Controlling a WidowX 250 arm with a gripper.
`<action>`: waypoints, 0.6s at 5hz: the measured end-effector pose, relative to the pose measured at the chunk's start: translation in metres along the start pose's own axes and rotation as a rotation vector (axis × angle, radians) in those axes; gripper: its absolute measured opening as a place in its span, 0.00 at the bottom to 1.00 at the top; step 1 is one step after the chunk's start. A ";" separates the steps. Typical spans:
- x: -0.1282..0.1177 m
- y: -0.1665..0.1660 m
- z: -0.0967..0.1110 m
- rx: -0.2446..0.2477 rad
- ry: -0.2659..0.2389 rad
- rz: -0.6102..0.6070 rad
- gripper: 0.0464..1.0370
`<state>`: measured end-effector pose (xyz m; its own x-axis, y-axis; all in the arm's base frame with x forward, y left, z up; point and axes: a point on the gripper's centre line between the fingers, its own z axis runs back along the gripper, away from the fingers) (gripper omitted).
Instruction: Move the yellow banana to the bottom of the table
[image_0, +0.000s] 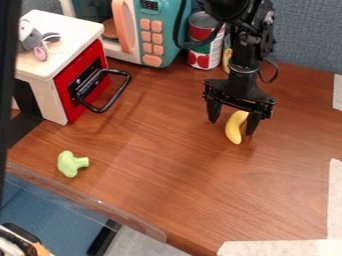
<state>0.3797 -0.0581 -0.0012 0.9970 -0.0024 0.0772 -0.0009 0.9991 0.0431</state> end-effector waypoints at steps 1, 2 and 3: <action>-0.002 0.004 -0.009 0.017 0.017 0.013 0.65; -0.009 0.011 -0.012 0.031 0.015 0.020 0.36; -0.034 0.017 -0.010 0.027 0.052 0.004 0.34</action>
<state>0.3464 -0.0403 -0.0133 0.9997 0.0043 0.0256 -0.0060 0.9976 0.0696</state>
